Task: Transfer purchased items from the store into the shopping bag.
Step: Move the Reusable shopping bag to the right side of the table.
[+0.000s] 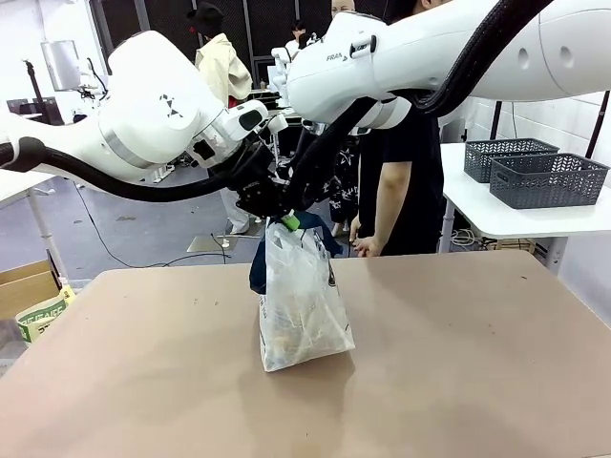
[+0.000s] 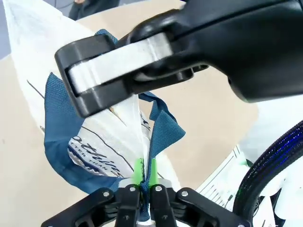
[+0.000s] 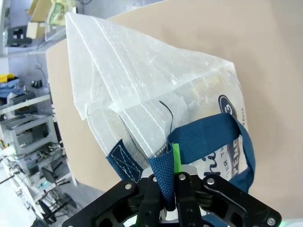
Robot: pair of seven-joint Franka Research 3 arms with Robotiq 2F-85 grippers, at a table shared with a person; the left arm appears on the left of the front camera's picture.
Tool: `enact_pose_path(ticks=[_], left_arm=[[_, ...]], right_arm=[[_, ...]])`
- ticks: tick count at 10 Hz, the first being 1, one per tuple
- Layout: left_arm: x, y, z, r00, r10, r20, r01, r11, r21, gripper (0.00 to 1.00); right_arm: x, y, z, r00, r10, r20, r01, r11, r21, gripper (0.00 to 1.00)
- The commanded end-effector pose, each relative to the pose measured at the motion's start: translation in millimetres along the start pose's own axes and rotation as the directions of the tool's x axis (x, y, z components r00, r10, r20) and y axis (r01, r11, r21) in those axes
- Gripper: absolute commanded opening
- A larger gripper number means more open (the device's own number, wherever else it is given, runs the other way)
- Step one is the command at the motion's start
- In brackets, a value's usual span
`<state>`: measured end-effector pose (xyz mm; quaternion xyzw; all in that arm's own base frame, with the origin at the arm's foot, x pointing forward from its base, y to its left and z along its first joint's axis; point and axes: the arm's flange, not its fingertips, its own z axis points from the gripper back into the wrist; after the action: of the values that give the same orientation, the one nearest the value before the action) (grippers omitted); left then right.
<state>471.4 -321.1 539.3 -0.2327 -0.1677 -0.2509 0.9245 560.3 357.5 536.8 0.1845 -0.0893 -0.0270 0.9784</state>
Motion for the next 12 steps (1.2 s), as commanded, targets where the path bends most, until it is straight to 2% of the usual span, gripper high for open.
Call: enact_pose_path(ticks=[1,3,4,8,11,12], left_arm=[[0.8,-0.9,-1.1,1.000,0.000,0.004,0.000,1.000,0.000,0.00],[0.8,-0.9,-1.1,1.000,0.000,0.004,0.000,1.000,0.000,0.00],[0.8,-0.9,-1.1,1.000,0.000,0.004,0.000,1.000,0.000,0.00],[0.8,-0.9,-1.1,1.000,0.000,0.004,0.000,1.000,0.000,0.00],[0.8,-0.9,-1.1,1.000,0.000,0.004,0.000,1.000,0.000,0.00],[0.8,-0.9,-1.1,1.000,0.000,0.004,0.000,1.000,0.000,0.00]], right_arm=[[-3.1,-19.5,1.3,0.999,0.041,0.025,-0.043,0.997,0.060,0.00],[-2.1,-25.1,3.6,0.997,0.072,0.037,-0.075,0.992,0.103,0.04],[0.0,-29.7,6.9,0.993,0.102,0.055,-0.109,0.986,0.127,0.23],[4.7,-49.7,32.8,0.991,0.061,0.116,-0.083,0.978,0.192,1.00],[9.1,-70.9,60.3,0.986,0.060,0.157,-0.100,0.961,0.257,1.00],[11.4,-80.6,70.7,0.986,0.074,0.152,-0.110,0.964,0.243,1.00]])
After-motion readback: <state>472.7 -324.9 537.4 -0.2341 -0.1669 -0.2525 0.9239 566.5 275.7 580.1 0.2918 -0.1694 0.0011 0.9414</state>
